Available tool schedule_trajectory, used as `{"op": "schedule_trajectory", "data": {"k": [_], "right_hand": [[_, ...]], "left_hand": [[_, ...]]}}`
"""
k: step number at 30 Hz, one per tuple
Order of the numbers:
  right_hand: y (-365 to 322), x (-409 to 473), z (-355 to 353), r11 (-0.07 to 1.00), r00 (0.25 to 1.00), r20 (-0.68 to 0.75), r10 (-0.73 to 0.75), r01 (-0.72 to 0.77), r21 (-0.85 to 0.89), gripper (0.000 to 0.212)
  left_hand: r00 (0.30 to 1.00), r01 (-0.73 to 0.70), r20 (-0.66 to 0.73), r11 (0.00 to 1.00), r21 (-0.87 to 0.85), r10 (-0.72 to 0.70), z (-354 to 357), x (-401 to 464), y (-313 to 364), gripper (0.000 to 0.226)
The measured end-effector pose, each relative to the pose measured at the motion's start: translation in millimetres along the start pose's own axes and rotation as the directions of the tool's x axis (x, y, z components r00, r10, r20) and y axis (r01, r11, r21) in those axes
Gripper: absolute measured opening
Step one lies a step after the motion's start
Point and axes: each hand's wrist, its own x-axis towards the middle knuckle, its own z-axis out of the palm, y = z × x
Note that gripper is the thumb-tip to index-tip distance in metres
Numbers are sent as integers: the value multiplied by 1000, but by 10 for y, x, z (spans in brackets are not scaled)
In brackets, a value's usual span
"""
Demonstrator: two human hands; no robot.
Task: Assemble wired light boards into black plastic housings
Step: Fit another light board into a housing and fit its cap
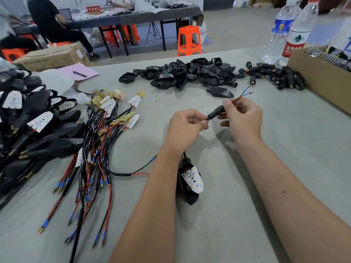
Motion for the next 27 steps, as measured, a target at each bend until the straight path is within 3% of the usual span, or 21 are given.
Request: {"op": "schedule_trajectory", "data": {"k": [7, 16, 20, 27], "right_hand": [[-13, -16, -4, 997, 1000, -26, 15, -13, 71, 9], [-24, -14, -23, 964, 981, 175, 85, -125, 236, 10], [-22, -15, -19, 937, 958, 264, 114, -192, 292, 11], [-13, 1, 19, 950, 987, 83, 139, -156, 269, 9]], "left_hand": [[999, -36, 0, 998, 58, 37, 3, 35, -47, 12], [999, 39, -22, 999, 14, -39, -29, 30, -14, 15], [993, 110, -22, 990, -87, -112, -60, 34, 7, 14], [985, 131, 134, 976, -172, -109, -136, 28, 25, 18]]}}
